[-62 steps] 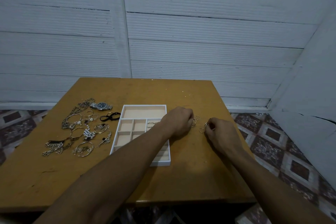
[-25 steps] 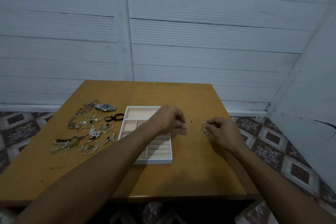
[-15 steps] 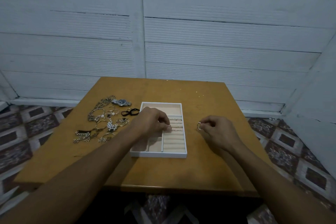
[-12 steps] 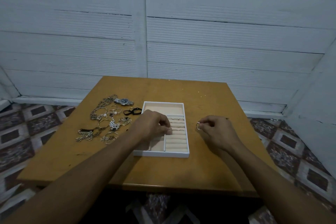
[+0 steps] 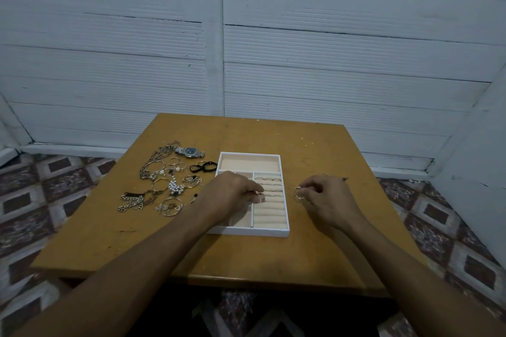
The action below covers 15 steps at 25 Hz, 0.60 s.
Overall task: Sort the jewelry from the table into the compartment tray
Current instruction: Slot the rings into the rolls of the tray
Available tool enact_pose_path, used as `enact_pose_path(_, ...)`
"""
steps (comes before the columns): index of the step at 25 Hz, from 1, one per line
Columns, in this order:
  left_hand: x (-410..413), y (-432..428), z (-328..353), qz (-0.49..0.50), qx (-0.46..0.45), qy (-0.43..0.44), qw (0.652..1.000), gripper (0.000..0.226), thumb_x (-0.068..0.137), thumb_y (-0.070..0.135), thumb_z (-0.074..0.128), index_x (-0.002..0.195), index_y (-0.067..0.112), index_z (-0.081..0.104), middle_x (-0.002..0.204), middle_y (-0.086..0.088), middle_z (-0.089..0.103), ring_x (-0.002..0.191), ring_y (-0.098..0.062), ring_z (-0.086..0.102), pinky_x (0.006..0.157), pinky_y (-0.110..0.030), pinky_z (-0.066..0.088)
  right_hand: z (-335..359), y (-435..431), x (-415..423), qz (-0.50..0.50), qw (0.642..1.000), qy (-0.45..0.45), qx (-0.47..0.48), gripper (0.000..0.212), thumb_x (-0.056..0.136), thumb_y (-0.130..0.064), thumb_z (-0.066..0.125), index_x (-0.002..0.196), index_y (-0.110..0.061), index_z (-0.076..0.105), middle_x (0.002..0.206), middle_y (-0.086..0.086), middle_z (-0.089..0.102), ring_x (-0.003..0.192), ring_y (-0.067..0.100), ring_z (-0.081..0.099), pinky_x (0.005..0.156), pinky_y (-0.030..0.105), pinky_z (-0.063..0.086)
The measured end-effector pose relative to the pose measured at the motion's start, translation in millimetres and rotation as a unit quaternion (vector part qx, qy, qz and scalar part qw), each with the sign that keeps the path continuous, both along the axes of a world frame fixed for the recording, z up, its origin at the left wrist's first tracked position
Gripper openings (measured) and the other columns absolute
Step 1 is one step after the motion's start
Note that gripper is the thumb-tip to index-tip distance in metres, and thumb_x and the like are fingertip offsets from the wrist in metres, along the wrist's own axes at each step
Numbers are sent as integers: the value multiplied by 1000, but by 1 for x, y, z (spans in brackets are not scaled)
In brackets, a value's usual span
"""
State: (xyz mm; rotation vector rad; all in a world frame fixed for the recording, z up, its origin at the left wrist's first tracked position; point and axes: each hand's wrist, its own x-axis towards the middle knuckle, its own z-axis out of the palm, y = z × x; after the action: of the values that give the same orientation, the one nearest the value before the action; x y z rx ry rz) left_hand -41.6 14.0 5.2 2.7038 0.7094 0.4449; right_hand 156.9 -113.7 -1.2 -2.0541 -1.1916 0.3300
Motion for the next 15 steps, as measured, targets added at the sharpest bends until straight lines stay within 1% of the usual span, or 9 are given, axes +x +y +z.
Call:
enact_pose_path(2,-1,-3,0,-5,7,-13,1000,23,87,28,68,109,23,73,106,1,73,97,-16,65,78,-30,51,1,2,-2,-2,1000,-3,-3,11,89,-19,63,90,-22,74,84,-7,70,80,5,61,64,18,44)
enact_pose_path(4,-1,-4,1,-10,6,-20,1000,21,86,27,69,106,21,75,104,2,74,95,-15,66,77,-29,51,2,4,-4,-1,1000,-3,-4,11,89,-17,62,89,-22,73,82,-8,69,77,4,61,62,17,44)
enact_pose_path(6,0,-4,3,-13,-2,-21,1000,20,86,26,69,105,20,75,102,2,74,92,-12,65,75,-22,48,3,5,-8,4,1000,2,2,12,89,-15,63,85,-22,72,77,-7,69,72,5,62,60,18,45)
enact_pose_path(9,3,-4,6,-27,-6,-2,1000,19,86,21,69,103,17,75,100,0,74,91,-13,64,72,-16,39,6,5,-14,14,1000,20,12,12,87,-13,65,81,-22,71,69,-3,69,65,12,64,61,26,50)
enact_pose_path(12,6,-3,8,-44,8,25,999,20,87,19,68,105,16,74,101,-2,72,94,-15,63,74,-17,39,6,6,-16,20,1000,-7,1,11,88,-13,64,86,-20,72,70,-6,68,66,9,63,59,22,48)
enact_pose_path(15,8,-1,10,-57,15,48,997,21,87,16,68,107,14,74,104,-3,71,97,-15,62,77,-18,41,6,5,-17,18,1000,-6,-3,12,88,-13,63,87,-19,73,70,-6,67,65,8,61,57,19,43)
